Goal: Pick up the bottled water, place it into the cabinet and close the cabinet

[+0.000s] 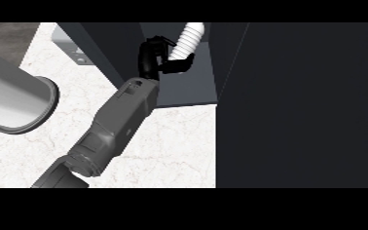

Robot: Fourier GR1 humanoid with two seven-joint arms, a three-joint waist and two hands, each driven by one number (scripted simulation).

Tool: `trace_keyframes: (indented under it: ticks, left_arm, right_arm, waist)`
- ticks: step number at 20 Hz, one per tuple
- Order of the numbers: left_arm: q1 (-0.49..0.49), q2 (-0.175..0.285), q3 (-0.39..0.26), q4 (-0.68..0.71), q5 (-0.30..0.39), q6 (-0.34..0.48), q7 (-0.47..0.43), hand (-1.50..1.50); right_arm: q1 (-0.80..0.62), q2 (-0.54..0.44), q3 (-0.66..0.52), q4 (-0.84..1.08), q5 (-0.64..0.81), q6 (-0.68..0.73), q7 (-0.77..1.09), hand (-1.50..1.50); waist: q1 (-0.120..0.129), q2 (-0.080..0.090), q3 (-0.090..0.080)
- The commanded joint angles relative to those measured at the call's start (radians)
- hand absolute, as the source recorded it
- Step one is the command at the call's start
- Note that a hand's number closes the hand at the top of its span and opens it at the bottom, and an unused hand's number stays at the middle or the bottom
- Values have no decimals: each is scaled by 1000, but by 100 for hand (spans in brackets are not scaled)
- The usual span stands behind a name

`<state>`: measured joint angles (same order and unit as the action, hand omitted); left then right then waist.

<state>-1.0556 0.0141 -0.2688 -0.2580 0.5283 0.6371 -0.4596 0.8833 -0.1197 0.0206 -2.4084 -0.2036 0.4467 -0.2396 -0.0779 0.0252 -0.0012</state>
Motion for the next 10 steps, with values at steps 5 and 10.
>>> trace_keyframes:
  ticks: [5,10]
  left_arm:
    - [-59,24,-1,132,-52,45,-67,-150]
    - [-75,41,-8,165,-75,67,-109,-150]
  right_arm:
    - [-36,-1,-19,-20,-91,9,15,-150]
    - [-17,-17,-37,-46,-99,18,26,-150]
  waist:
    - [-15,10,0]
    - [-18,12,-1]
